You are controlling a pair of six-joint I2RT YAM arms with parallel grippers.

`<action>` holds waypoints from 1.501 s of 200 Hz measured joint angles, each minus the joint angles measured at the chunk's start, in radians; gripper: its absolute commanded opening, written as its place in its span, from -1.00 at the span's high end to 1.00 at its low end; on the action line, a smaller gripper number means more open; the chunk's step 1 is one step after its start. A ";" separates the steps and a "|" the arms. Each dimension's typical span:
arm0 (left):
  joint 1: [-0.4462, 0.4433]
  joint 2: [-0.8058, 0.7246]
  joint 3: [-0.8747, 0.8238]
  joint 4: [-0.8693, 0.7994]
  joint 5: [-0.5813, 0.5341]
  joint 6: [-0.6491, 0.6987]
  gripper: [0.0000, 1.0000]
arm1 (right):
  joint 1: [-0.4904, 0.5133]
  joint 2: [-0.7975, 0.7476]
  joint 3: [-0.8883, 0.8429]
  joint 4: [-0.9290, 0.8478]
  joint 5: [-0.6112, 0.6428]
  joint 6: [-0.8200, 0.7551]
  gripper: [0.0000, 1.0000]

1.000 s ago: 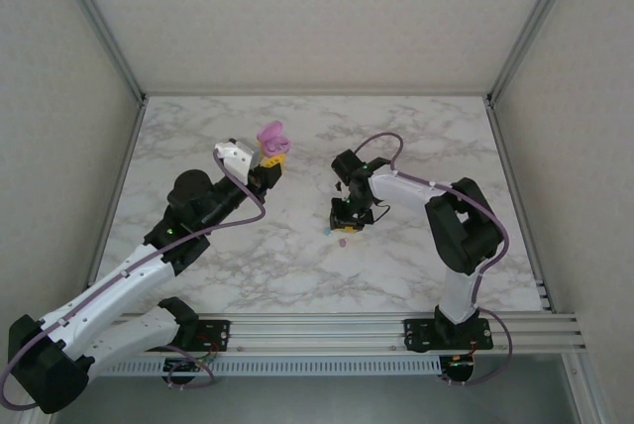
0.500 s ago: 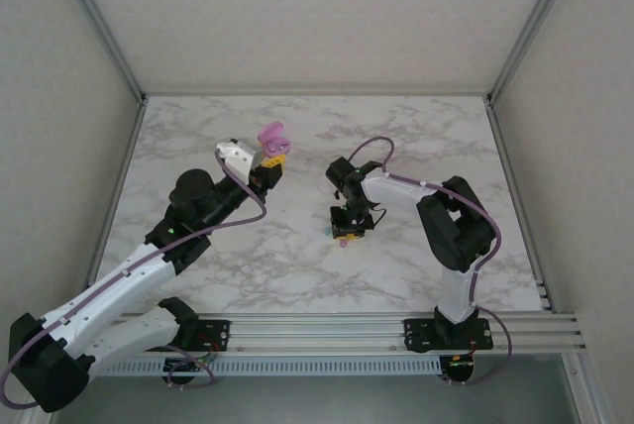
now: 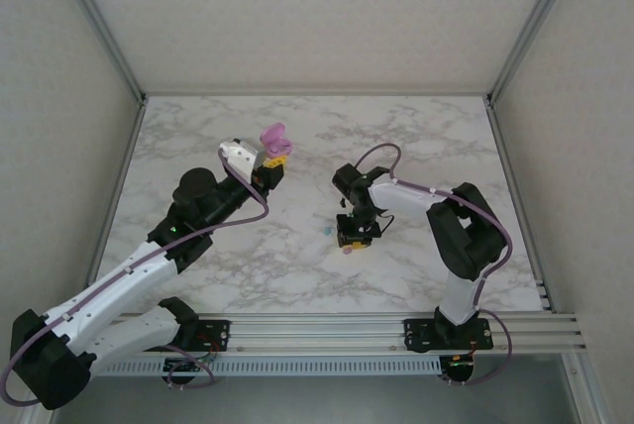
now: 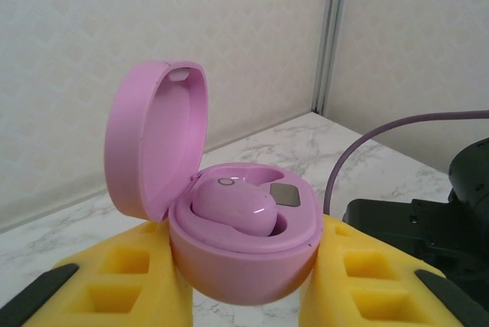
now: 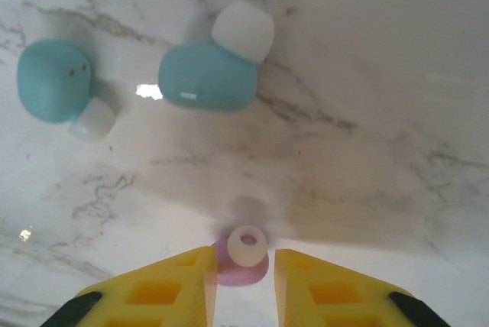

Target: Insert the wireless bluetooth earbuds into the charging case

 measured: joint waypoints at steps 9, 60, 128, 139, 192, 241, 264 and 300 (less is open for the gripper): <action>0.000 0.001 0.000 -0.001 0.000 0.000 0.63 | 0.000 -0.011 -0.002 -0.003 -0.002 0.000 0.43; 0.000 0.000 0.000 -0.003 0.000 -0.003 0.63 | 0.000 -0.027 0.040 -0.014 0.008 -0.061 0.36; 0.000 -0.033 0.000 -0.031 -0.005 -0.003 0.63 | 0.000 0.095 0.114 0.026 -0.023 -0.102 0.46; 0.000 -0.039 0.000 -0.032 -0.007 -0.003 0.63 | 0.000 0.098 0.113 0.030 -0.026 -0.102 0.47; 0.000 -0.042 0.000 -0.039 -0.008 -0.003 0.63 | 0.000 0.099 0.101 0.040 -0.024 -0.102 0.47; 0.000 -0.023 0.000 -0.038 -0.007 -0.003 0.63 | 0.000 0.098 0.076 0.039 -0.016 -0.101 0.48; 0.000 -0.019 0.000 -0.038 -0.007 -0.004 0.63 | 0.000 0.087 0.065 0.042 -0.012 -0.098 0.48; 0.000 -0.019 0.000 -0.038 -0.007 -0.007 0.63 | 0.000 0.066 0.042 0.032 0.000 -0.092 0.47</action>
